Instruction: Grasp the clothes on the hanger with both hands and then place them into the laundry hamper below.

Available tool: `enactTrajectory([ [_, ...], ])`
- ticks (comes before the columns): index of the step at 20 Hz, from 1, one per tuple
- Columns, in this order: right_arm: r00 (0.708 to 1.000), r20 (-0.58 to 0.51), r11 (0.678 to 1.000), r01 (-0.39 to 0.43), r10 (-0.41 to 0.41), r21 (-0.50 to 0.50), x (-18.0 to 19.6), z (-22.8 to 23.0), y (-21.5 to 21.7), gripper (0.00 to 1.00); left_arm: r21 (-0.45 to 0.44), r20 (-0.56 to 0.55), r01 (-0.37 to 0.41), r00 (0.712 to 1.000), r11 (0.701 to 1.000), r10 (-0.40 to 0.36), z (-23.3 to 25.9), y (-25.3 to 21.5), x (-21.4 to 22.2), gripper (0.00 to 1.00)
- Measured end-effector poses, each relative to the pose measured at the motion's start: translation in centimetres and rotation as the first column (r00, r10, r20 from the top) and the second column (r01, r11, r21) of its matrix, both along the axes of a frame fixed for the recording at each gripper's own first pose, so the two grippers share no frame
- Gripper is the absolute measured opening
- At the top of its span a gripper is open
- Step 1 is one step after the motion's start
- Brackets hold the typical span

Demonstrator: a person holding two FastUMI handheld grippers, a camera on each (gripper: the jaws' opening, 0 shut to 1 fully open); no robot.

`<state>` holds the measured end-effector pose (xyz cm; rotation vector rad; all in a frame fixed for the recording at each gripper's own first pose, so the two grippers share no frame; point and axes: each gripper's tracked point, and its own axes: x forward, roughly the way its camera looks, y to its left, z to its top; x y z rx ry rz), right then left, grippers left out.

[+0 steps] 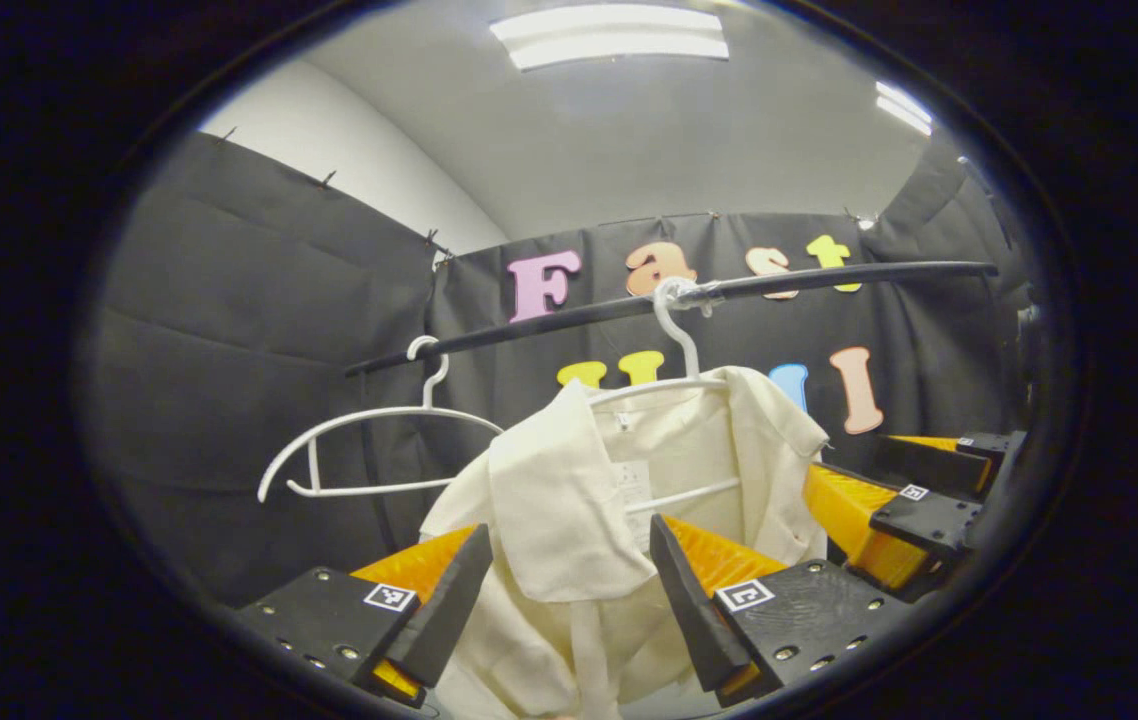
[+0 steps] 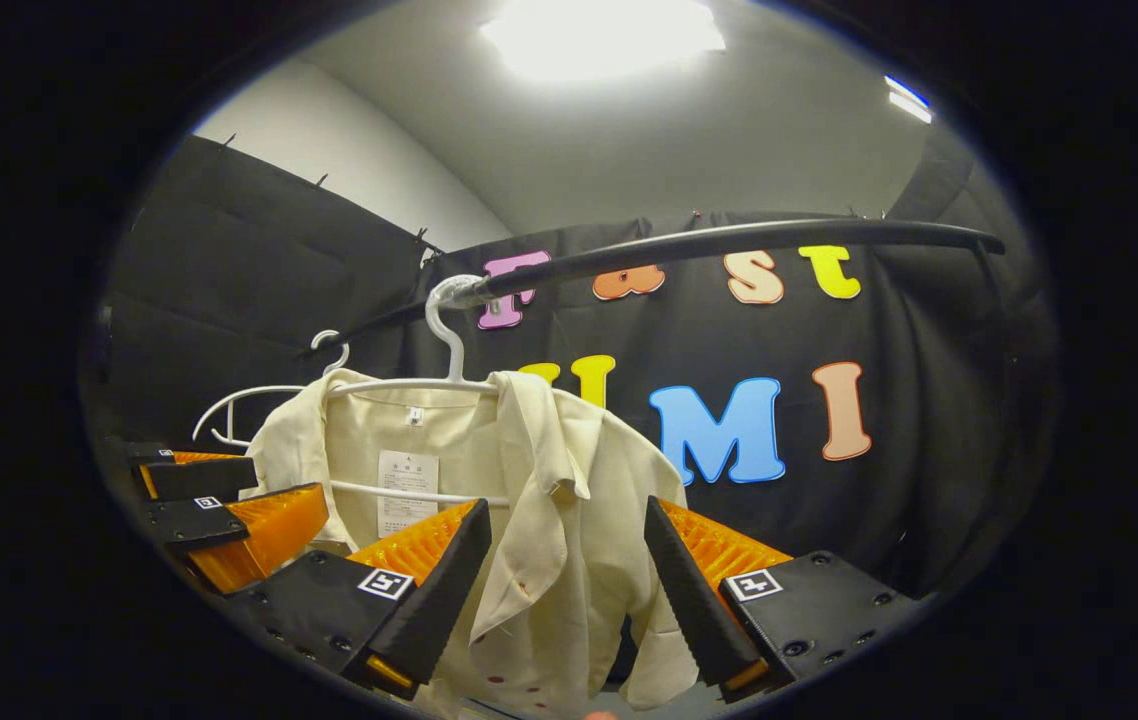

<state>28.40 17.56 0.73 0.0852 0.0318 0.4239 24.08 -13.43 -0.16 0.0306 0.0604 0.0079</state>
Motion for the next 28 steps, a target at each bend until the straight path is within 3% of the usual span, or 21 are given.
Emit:
enactTrajectory([
  [7, 0.998, -0.055, 0.999, -0.036, 0.036, 0.006, 4.1, -2.9, 3.0, 0.98, 0.018, -0.050, -0.068, 0.996, 0.998, 0.069, -2.7, 0.3, 2.9, 0.91],
  [10, 0.997, -0.077, 1.000, -0.022, 0.022, 0.001, 5.7, -4.3, 3.8, 0.96, 0.041, -0.052, -0.096, 0.994, 0.995, 0.098, -3.2, 0.3, 3.7, 0.95],
  [16, 0.994, -0.112, 1.000, -0.001, -0.001, -0.019, 7.6, -6.3, 4.6, 0.97, 0.049, -0.090, -0.145, 0.985, 0.988, 0.149, -4.8, 1.0, 4.9, 0.91],
  [18, 0.995, -0.100, 1.000, 0.010, -0.013, -0.026, 8.1, -6.2, 4.4, 0.72, 0.040, -0.096, -0.177, 0.979, 0.983, 0.181, -5.1, 1.8, 4.9, 0.74],
  [19, 0.996, -0.088, 0.999, 0.021, -0.024, -0.034, 8.2, -6.2, 4.2, 0.52, 0.032, -0.098, -0.181, 0.978, 0.983, 0.184, -5.2, 2.1, 4.9, 0.65],
  [20, 0.997, -0.072, 0.998, 0.036, -0.039, -0.042, 8.4, -6.1, 3.8, 0.41, 0.030, -0.099, -0.186, 0.977, 0.982, 0.188, -5.2, 2.5, 5.0, 0.57],
  [21, 0.998, -0.057, 0.999, 0.022, -0.025, -0.045, 8.2, -5.8, 3.9, 0.21, 0.027, -0.098, -0.189, 0.977, 0.982, 0.190, -5.1, 2.8, 5.0, 0.43],
  [23, 0.999, -0.034, 0.996, -0.009, 0.006, -0.088, 7.8, -5.8, 4.4, 0.22, 0.021, -0.107, -0.150, 0.983, 0.988, 0.152, -5.4, 2.2, 5.3, 0.26],
  [25, 1.000, 0.008, 0.988, 0.027, -0.026, -0.151, 8.1, -5.3, 3.7, 0.17, 0.028, -0.107, -0.156, 0.982, 0.987, 0.158, -5.1, 2.6, 4.7, 0.09],
  [28, 0.999, 0.023, 0.986, 0.051, -0.048, -0.161, 8.2, -4.8, 2.6, 0.12, 0.030, -0.093, -0.162, 0.982, 0.986, 0.164, -4.8, 2.9, 4.3, 0.01],
])
